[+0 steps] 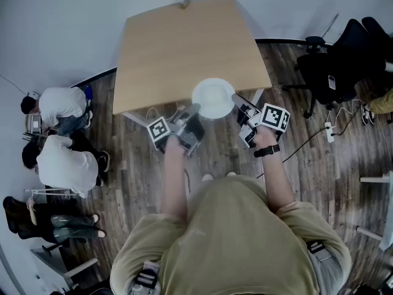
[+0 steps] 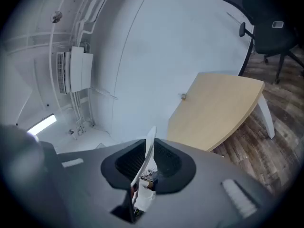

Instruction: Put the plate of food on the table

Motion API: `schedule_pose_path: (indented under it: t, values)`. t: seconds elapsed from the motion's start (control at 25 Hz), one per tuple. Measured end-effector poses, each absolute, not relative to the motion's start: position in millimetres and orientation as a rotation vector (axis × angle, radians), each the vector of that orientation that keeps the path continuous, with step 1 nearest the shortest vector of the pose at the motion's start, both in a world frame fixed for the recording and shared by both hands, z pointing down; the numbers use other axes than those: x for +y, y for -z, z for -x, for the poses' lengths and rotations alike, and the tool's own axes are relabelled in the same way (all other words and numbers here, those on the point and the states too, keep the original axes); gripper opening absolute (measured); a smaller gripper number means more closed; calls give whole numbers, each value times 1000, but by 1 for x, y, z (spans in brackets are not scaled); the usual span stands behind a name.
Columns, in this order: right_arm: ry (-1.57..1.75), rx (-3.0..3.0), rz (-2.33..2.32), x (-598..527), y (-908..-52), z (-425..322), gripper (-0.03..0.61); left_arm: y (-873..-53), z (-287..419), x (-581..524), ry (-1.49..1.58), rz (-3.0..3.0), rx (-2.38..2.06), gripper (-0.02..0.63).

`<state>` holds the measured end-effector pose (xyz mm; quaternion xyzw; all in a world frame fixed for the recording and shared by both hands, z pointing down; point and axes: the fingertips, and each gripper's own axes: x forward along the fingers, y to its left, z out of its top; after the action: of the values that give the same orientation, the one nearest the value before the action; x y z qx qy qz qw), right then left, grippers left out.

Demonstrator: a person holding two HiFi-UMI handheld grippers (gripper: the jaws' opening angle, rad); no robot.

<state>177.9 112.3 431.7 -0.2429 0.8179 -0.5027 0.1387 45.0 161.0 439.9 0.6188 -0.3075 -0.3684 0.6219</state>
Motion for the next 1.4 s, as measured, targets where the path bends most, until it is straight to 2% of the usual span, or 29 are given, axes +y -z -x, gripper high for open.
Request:
schedule_pose_path:
  t: [0.92,1.2,1.4]
  values:
    - [1387,2347,562,113,-428,-173,58,-447,-44,174,869,-1449,-766,21]
    - [1399,2299,624,21,-426,-135,58,-443,-7,79,838,-1435,-746,21]
    - [1269,2396,692,-20,-415,-94,72,-437,33,33,829,-1436,-708,23]
